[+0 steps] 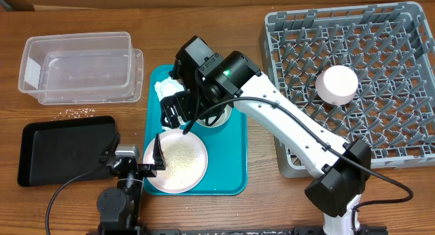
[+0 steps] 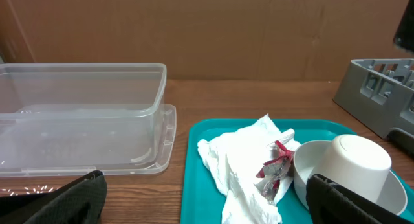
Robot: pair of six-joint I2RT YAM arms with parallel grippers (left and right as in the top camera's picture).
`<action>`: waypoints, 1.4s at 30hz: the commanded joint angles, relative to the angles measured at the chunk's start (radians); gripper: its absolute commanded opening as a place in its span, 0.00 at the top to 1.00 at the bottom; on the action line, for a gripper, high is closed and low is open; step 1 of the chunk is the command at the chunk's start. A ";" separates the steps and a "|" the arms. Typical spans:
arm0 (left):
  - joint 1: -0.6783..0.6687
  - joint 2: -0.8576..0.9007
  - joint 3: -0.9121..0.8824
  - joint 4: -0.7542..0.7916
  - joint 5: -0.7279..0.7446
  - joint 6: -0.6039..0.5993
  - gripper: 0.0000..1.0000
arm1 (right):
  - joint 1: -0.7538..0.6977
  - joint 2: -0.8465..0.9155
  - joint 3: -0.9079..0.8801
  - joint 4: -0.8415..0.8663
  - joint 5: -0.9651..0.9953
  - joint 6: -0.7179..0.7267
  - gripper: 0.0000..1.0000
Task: Sort waste into correct bins and load items into the dishwasher
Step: 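Lower the right gripper toward the steel cup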
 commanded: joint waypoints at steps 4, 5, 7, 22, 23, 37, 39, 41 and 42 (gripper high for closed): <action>0.004 -0.011 -0.004 -0.001 0.007 0.026 0.00 | 0.006 -0.018 0.000 -0.026 0.180 0.146 0.00; 0.004 -0.011 -0.004 -0.001 0.007 0.026 0.00 | 0.006 -0.017 0.000 -0.026 0.195 0.146 0.00; 0.005 -0.011 -0.004 -0.001 0.007 0.026 0.00 | 0.006 -0.011 0.000 -0.024 0.228 0.146 0.00; 0.005 -0.011 -0.004 -0.001 0.007 0.026 0.00 | 0.003 0.093 0.000 -0.003 0.570 0.254 0.00; 0.004 -0.011 -0.004 -0.001 0.007 0.026 0.00 | 0.003 0.102 0.000 0.001 0.585 0.254 0.00; 0.004 -0.011 -0.004 -0.001 0.007 0.026 0.00 | 0.003 0.212 -0.003 0.023 0.673 0.285 0.00; 0.004 -0.011 -0.004 -0.001 0.007 0.026 0.00 | 0.003 0.237 -0.003 0.015 0.669 0.285 0.00; 0.004 -0.011 -0.004 -0.001 0.007 0.026 0.00 | 0.003 0.249 -0.003 0.005 0.669 0.285 0.01; 0.004 -0.011 -0.004 -0.001 0.007 0.026 0.00 | 0.003 0.252 -0.003 0.000 0.669 0.285 0.02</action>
